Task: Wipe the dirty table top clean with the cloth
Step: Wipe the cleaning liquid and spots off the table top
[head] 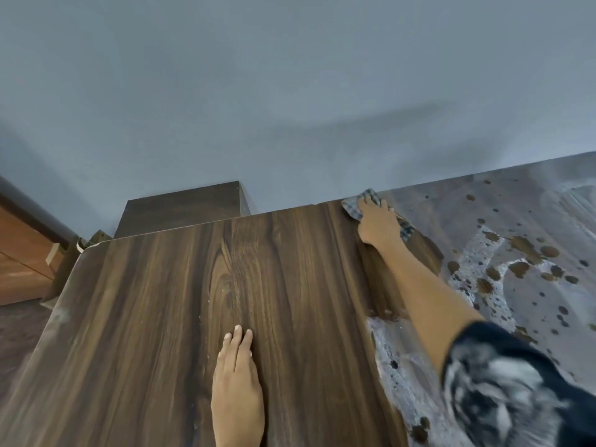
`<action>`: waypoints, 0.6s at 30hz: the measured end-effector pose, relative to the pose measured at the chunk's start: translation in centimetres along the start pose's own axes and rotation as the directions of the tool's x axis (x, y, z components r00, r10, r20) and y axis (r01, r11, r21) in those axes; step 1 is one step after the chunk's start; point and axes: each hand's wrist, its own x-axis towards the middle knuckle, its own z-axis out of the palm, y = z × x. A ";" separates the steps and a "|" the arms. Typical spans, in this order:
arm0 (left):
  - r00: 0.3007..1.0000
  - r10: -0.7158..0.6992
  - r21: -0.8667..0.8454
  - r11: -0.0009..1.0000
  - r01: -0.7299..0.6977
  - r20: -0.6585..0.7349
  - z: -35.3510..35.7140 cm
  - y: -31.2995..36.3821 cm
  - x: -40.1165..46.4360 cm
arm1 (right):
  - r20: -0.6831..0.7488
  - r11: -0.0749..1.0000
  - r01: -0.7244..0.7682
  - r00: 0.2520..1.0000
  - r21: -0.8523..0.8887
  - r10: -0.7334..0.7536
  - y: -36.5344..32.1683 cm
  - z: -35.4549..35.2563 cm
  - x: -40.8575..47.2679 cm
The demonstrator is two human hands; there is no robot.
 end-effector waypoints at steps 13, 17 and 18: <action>0.976 0.127 -0.024 0.991 -0.134 -0.178 1.1 -0.9 0.4 | 0.132 0.839 0.507 0.835 0.196 -0.535 0.5 3.7 -15.2; 0.964 0.167 0.022 0.986 -0.167 -0.206 1.6 -1.4 -1.2 | -0.031 0.979 0.184 0.983 0.082 -0.182 2.4 2.0 -9.4; 0.953 0.192 0.017 0.981 -0.194 -0.235 1.7 -1.5 -1.9 | -0.020 0.986 0.147 0.989 0.079 -0.146 1.5 2.0 -8.0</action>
